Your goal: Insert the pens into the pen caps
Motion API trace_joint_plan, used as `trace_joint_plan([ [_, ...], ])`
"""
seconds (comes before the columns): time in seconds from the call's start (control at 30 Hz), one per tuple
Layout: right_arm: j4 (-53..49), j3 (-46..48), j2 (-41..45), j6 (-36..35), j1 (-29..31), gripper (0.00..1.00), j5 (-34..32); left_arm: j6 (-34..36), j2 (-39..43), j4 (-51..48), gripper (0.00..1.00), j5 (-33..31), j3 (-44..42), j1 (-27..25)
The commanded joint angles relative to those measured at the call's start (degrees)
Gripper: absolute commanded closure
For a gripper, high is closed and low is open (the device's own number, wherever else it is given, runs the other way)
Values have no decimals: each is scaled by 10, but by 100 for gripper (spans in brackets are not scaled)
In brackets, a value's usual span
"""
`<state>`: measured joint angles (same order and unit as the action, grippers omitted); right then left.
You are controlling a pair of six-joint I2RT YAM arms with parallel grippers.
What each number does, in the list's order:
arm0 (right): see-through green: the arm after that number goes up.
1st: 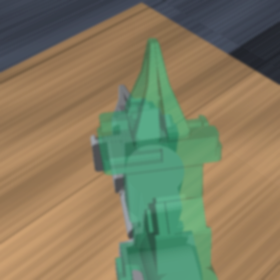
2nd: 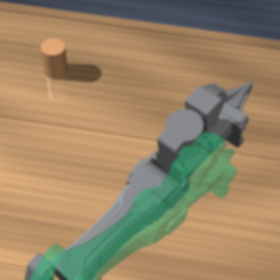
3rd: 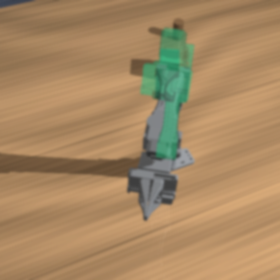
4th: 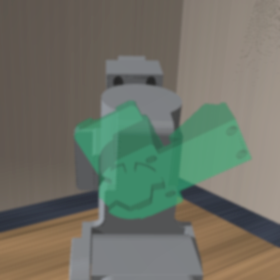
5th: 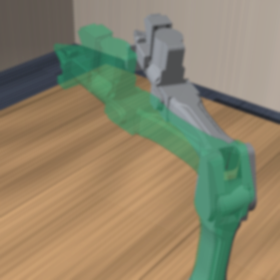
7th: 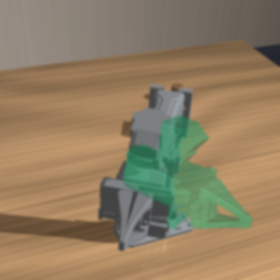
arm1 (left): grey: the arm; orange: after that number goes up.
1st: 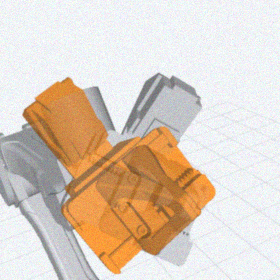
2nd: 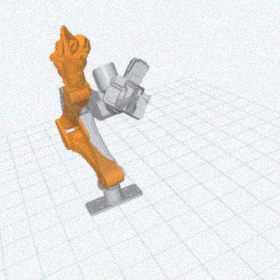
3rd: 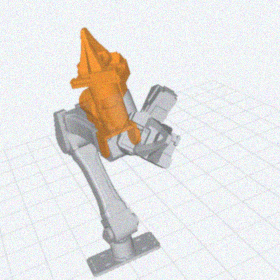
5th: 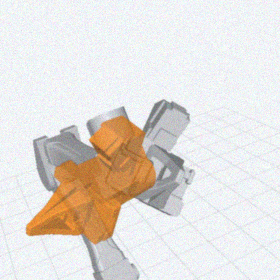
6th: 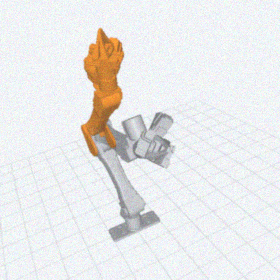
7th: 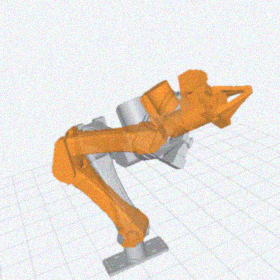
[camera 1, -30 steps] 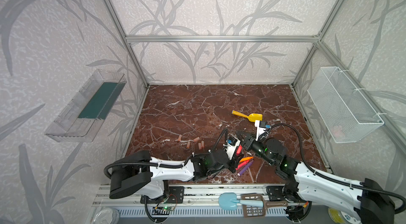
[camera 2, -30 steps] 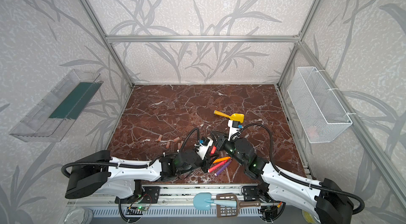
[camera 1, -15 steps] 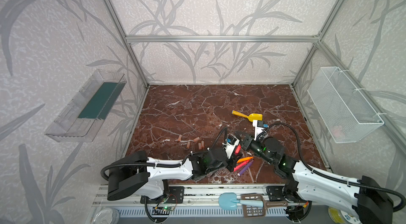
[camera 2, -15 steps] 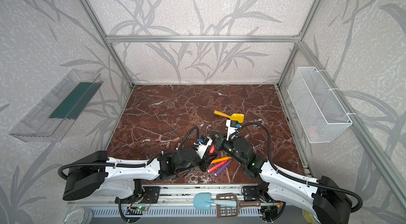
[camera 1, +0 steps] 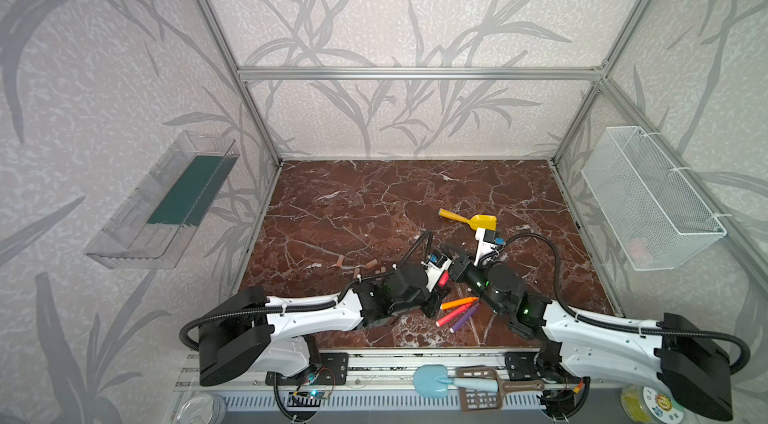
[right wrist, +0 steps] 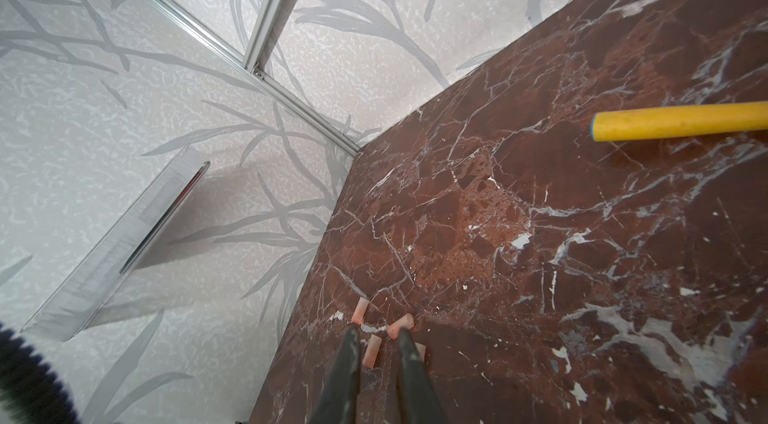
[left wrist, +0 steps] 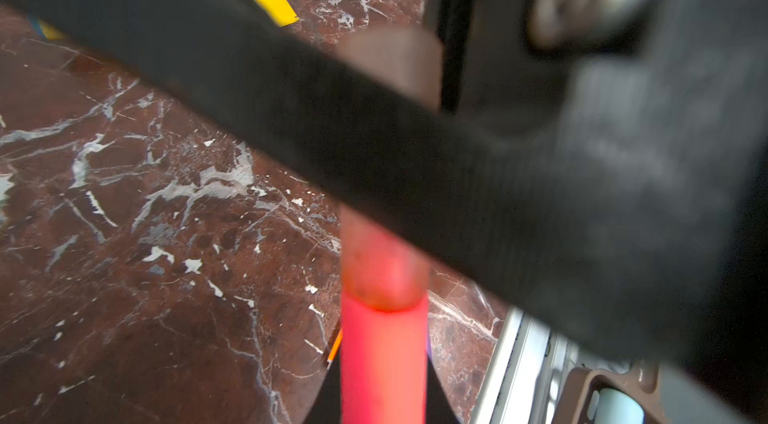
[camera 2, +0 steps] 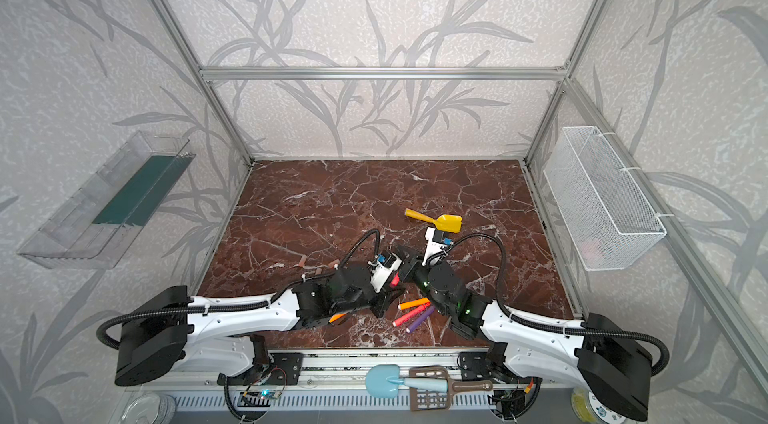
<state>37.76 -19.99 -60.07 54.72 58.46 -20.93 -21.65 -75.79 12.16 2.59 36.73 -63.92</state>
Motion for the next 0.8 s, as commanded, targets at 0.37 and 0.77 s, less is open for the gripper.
trace_joint_plan([
  [0.37, 107, 65, -7, -53, 96, 100, 101, -102, 60, 170, 100, 102, 14, 136],
  [0.77, -46, 7, 13, -25, 99, 100, 80, -27, 78, 106, 100, 3, 16, 89],
])
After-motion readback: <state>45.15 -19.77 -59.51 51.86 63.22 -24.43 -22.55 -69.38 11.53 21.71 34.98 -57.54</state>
